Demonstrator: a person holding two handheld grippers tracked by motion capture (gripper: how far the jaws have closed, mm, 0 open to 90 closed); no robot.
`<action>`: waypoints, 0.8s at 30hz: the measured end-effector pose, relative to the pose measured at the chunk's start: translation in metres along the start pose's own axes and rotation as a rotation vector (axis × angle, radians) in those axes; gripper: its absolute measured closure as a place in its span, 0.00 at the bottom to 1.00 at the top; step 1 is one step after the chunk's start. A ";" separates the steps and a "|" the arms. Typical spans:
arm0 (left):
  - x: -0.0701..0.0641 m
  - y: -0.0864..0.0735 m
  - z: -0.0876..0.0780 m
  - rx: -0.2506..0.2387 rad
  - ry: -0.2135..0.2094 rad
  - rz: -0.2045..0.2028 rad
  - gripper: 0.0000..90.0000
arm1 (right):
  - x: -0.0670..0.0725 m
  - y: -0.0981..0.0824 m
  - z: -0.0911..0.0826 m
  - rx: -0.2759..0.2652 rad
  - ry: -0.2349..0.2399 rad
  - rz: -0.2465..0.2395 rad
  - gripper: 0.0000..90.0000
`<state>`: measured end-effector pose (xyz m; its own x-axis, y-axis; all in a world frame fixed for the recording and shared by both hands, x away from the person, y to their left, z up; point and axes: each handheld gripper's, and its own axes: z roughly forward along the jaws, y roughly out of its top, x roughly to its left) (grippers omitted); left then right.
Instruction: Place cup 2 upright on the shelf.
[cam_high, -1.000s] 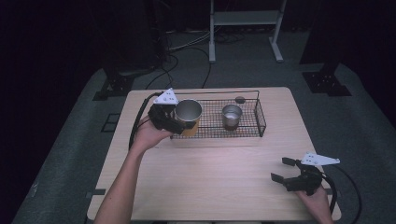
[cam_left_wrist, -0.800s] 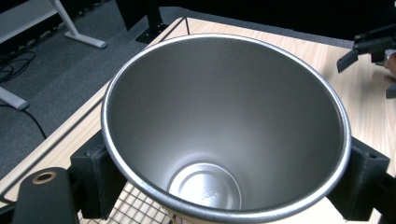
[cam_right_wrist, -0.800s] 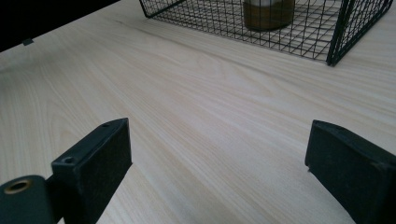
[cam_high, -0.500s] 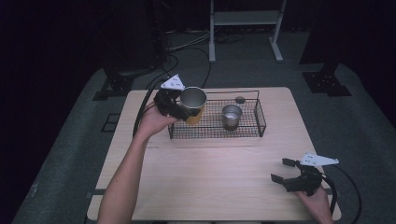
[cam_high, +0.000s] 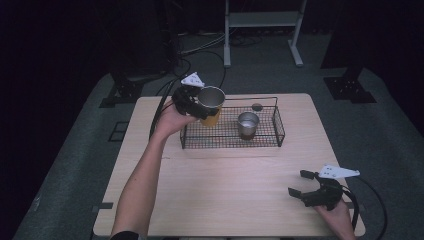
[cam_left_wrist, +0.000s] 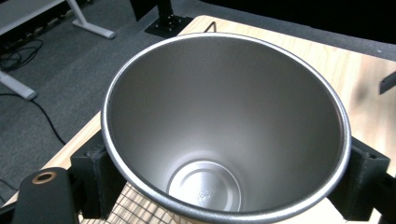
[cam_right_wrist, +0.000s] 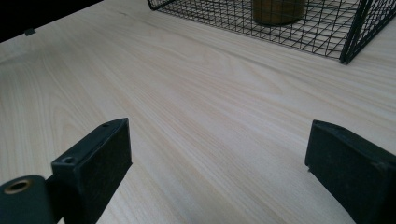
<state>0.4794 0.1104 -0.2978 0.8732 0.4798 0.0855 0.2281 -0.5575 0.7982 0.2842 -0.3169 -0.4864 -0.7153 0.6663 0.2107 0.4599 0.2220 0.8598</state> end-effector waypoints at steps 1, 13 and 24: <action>0.002 0.000 0.001 -0.001 0.000 -0.004 0.15 | 0.000 0.000 0.000 -0.003 0.000 0.003 0.07; 0.017 0.000 0.020 0.004 0.025 -0.042 0.15 | -0.002 0.001 -0.001 -0.009 0.000 0.001 0.07; 0.027 -0.007 0.039 0.038 0.038 -0.071 0.15 | -0.005 0.001 -0.003 -0.011 -0.014 -0.003 0.07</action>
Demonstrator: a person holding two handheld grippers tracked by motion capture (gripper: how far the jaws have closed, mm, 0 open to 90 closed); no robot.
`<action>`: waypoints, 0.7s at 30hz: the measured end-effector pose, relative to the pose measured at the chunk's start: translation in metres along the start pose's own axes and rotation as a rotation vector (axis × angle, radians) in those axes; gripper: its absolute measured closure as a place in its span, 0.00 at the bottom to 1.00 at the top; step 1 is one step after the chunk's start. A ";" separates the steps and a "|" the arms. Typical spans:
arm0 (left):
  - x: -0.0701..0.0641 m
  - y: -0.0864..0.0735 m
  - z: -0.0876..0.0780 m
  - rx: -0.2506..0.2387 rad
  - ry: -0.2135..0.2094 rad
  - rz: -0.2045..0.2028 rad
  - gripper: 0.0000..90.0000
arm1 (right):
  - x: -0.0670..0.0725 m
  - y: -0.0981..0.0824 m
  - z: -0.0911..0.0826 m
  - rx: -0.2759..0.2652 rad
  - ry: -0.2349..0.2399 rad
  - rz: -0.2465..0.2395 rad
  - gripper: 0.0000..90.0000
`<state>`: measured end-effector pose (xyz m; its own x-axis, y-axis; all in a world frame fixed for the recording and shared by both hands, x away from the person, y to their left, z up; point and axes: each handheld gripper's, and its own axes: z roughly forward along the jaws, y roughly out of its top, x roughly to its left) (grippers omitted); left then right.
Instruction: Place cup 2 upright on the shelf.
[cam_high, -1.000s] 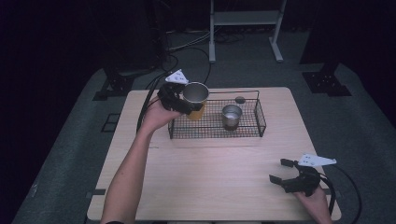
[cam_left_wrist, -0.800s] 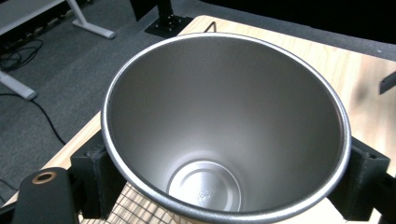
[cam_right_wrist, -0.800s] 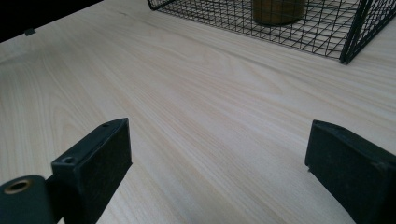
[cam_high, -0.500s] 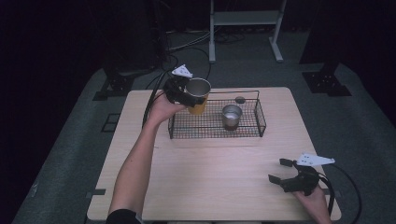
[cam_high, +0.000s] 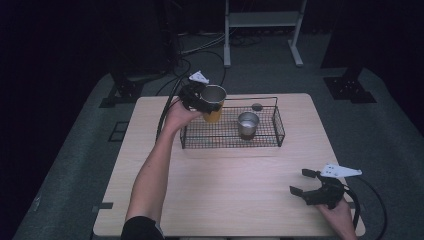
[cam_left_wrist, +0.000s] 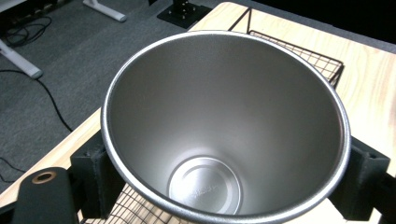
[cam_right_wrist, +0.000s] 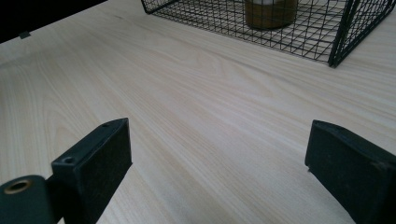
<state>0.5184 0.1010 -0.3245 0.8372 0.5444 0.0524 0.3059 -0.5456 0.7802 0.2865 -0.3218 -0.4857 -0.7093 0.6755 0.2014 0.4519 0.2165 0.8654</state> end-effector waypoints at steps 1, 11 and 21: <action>0.001 -0.001 0.001 0.002 -0.002 -0.004 0.15 | 0.000 0.000 0.000 -0.001 0.000 0.000 0.07; 0.006 -0.012 0.014 0.029 0.004 -0.029 0.15 | -0.001 0.000 0.002 0.004 0.001 0.000 0.07; 0.003 -0.020 0.026 0.060 -0.002 -0.034 0.15 | -0.002 0.000 0.002 0.004 0.000 0.000 0.07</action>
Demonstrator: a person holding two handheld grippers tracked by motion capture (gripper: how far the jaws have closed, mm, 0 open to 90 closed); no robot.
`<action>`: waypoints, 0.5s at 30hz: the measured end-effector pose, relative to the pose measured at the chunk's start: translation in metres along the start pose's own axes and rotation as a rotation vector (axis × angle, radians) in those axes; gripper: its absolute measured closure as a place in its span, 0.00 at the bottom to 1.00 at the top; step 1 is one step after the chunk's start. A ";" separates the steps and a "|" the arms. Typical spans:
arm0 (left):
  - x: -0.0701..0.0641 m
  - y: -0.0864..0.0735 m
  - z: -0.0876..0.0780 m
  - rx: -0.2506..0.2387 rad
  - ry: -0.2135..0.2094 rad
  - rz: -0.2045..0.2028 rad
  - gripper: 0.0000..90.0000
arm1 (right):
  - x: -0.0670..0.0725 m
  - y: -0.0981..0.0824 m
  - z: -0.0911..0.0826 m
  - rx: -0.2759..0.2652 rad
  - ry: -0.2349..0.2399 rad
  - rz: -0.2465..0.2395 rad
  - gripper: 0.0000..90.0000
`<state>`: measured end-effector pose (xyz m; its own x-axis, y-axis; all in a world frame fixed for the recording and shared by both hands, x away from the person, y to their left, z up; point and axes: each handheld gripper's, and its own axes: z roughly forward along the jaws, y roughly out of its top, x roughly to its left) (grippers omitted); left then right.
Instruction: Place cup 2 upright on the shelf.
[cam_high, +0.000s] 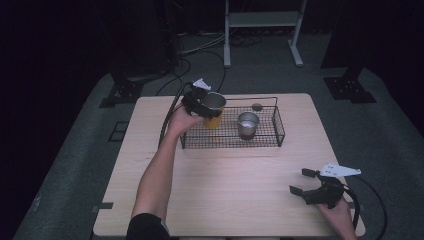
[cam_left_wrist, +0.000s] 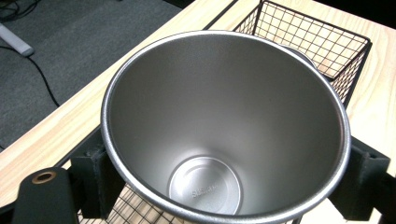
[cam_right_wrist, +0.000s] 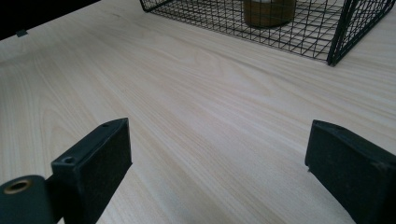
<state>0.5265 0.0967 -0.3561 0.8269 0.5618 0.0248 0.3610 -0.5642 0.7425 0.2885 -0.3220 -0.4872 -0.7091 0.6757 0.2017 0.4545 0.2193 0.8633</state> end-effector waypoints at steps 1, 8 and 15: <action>0.000 0.000 0.001 0.005 -0.002 0.000 0.15 | 0.000 0.000 0.000 -0.001 0.000 0.000 0.07; 0.000 -0.004 0.009 0.020 -0.004 -0.013 0.15 | -0.001 0.000 -0.002 -0.004 -0.001 0.000 0.07; 0.000 -0.006 0.017 0.032 -0.016 -0.013 0.15 | -0.002 -0.001 -0.002 -0.005 -0.004 0.003 0.07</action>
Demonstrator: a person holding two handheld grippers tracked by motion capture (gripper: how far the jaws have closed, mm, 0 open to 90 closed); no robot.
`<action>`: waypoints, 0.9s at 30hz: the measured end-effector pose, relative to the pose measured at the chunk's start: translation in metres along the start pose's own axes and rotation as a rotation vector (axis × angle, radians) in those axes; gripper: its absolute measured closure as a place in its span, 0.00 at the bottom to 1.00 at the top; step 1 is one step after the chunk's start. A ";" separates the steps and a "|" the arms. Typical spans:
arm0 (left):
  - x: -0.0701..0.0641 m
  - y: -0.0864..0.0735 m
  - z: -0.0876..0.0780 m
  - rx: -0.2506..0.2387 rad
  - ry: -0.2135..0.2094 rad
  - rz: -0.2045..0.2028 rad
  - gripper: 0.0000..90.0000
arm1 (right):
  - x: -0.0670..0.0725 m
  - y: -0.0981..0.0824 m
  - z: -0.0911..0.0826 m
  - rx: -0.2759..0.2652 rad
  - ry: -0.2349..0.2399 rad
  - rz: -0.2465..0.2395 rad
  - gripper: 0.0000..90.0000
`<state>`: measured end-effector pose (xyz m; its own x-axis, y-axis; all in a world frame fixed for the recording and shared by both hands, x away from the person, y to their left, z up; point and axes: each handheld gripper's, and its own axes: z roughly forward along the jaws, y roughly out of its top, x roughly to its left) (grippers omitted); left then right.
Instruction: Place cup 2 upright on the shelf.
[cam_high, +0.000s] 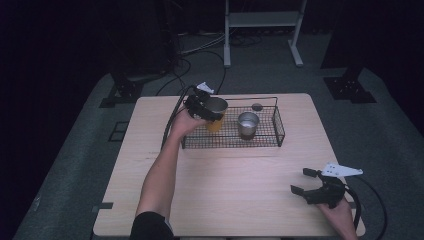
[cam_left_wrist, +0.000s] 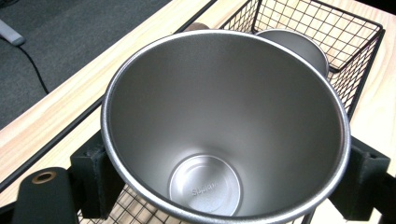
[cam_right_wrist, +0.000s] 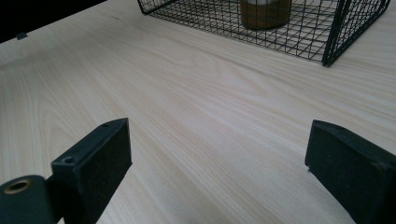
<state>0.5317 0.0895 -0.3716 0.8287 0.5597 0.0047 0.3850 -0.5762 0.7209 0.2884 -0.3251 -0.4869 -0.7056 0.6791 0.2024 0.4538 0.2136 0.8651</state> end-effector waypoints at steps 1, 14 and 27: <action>0.000 0.000 0.001 -0.001 -0.001 -0.003 0.15 | 0.000 0.000 0.000 -0.001 -0.001 -0.001 0.07; 0.006 -0.001 0.007 0.011 0.000 -0.016 0.15 | -0.002 0.000 0.001 0.003 -0.005 0.003 0.07; 0.003 0.004 0.020 0.022 -0.007 -0.014 0.15 | -0.003 0.000 -0.001 -0.001 -0.006 0.004 0.07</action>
<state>0.5443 0.0770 -0.3822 0.8260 0.5636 -0.0101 0.4051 -0.5812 0.7058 0.2900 -0.3276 -0.4874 -0.7004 0.6844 0.2027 0.4559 0.2104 0.8648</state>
